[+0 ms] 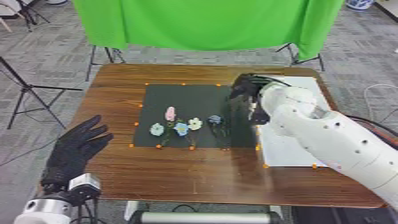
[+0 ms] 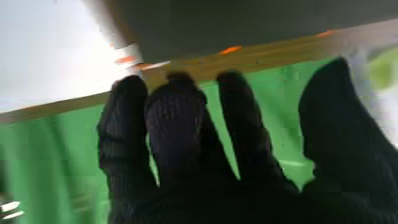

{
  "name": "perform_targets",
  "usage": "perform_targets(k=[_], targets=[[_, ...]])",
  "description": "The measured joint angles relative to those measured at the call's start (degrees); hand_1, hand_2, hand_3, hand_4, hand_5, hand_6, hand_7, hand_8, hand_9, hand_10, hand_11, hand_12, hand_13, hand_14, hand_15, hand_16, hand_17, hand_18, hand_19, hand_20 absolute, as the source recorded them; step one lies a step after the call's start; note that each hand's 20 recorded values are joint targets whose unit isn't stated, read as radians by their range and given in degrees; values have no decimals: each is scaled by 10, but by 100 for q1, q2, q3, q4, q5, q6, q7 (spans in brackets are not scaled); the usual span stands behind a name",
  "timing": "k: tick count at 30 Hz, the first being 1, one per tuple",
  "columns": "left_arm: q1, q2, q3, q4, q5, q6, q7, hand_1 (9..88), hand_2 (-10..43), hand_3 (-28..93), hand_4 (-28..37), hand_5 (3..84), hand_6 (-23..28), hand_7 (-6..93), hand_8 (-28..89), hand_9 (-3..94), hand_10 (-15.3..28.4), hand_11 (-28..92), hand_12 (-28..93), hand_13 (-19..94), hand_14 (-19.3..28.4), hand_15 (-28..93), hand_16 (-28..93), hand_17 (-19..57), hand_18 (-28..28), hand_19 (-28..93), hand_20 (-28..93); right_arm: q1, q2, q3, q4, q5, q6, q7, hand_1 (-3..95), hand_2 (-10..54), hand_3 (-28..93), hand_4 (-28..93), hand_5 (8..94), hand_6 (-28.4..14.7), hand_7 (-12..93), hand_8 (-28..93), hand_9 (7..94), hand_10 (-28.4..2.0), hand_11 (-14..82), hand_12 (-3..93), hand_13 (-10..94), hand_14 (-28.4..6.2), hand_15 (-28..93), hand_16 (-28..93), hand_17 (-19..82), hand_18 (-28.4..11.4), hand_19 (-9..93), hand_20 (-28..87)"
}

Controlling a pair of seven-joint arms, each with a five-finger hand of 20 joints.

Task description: Arrange flowers

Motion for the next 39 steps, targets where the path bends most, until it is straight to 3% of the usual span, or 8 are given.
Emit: perform_targets(k=[12,32,36,39], targets=[[-72,16,78,-4,3,3,18,243,53,834,-195,385,108,145,-100,346,198,256,84,266,273,508,-109,-91,239,602,-68,599,1178,-176,418,106,2,649,136,63,932,-217,371,-39,170,-132,377,-191,98,136,633,-126,910,80,272,-251,932,200],[-174,1,137,18,0,-6,18,245,54,833,-196,386,109,146,-101,347,198,259,84,265,272,508,-109,-92,240,602,-68,6,649,436,994,25,-997,884,150,36,902,-262,362,-29,176,-138,389,-175,107,136,629,-124,906,70,263,-246,932,157],[-184,-6,138,33,-1,-6,15,243,53,834,-194,385,108,147,-101,346,198,259,83,265,272,507,-109,-92,240,602,-68,3,499,458,1192,-195,-1510,903,216,-14,908,-273,374,-28,192,-146,442,-155,154,135,639,-107,898,66,269,-236,932,143],[-184,-14,135,33,-1,-6,15,243,52,836,-195,386,109,147,-101,346,198,258,83,265,272,507,-109,-91,239,602,-68,21,481,447,1196,-339,-1543,907,332,-58,904,-279,467,-23,223,-162,569,-116,238,128,690,-69,865,79,310,-212,932,157]])
